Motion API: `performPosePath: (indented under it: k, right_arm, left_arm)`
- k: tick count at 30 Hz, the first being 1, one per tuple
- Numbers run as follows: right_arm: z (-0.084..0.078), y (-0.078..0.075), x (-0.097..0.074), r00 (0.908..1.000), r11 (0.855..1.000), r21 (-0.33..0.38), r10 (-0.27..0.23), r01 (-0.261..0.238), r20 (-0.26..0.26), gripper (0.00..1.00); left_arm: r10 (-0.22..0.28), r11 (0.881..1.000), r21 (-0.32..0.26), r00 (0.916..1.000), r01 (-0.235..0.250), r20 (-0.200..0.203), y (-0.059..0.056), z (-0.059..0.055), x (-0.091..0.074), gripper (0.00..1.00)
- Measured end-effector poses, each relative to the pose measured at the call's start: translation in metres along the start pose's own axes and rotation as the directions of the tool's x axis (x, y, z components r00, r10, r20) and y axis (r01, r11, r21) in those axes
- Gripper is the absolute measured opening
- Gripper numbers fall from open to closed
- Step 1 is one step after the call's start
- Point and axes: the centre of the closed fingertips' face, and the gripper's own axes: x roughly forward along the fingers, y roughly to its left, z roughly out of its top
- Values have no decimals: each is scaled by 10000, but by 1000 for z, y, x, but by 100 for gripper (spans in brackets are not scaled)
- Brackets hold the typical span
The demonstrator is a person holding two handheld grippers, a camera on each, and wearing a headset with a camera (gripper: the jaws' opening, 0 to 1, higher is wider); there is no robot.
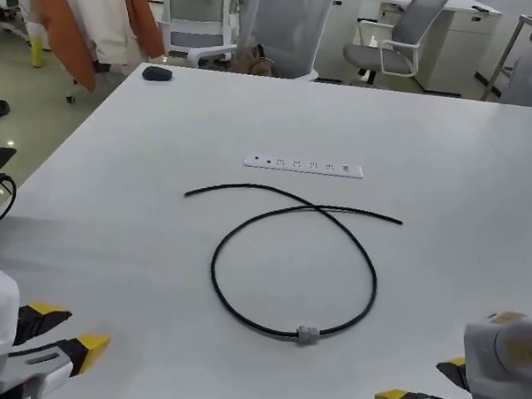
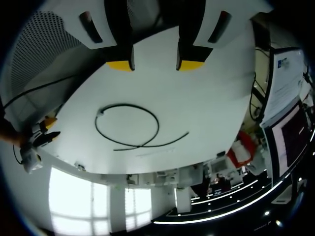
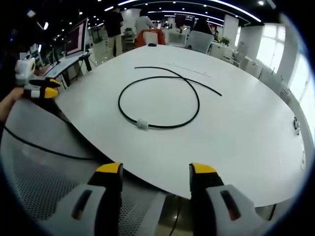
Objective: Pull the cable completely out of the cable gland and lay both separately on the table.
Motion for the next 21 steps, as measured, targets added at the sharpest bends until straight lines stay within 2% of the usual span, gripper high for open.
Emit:
performPosePath:
  k: [3,5,7,9,10,12,15,18,21]
  right_arm:
    - [1,0,0,10000,10000,7,14,-14,33,56]
    - [1,-1,0,10000,10000,56,16,-17,77,55]
    - [3,-2,0,9999,9999,104,23,-24,151,55]
    - [4,-2,0,9998,10000,81,22,-24,198,55]
    - [5,-1,0,9997,10000,55,50,-51,223,55]
    - [5,-1,-1,9997,10000,39,40,-41,223,55]
    - [6,-2,-1,9995,9999,122,12,-16,313,55]
    - [6,-2,-1,9994,9999,100,-8,5,350,55]
    - [7,-2,-1,9993,10000,98,4,-7,383,55]
  left_arm:
    - [-218,9992,322,9991,230,-353,-5,-3,3,41]
    - [-219,9984,523,9993,236,-314,-6,0,2,38]
    - [56,9946,1033,10000,-51,-49,-2,10,-1,34]
    - [121,9918,1272,9997,-94,-209,-2,12,-2,35]
    - [303,9857,1661,9995,-280,-114,0,18,-3,35]
    - [40,9771,2130,10000,-44,25,-7,31,-4,30]
    - [-47,9721,2345,9997,-11,244,-11,48,-3,30]
    - [-410,9670,2534,9975,251,578,-22,71,4,30]
    - [-718,9594,2779,9947,487,737,-34,86,10,31]
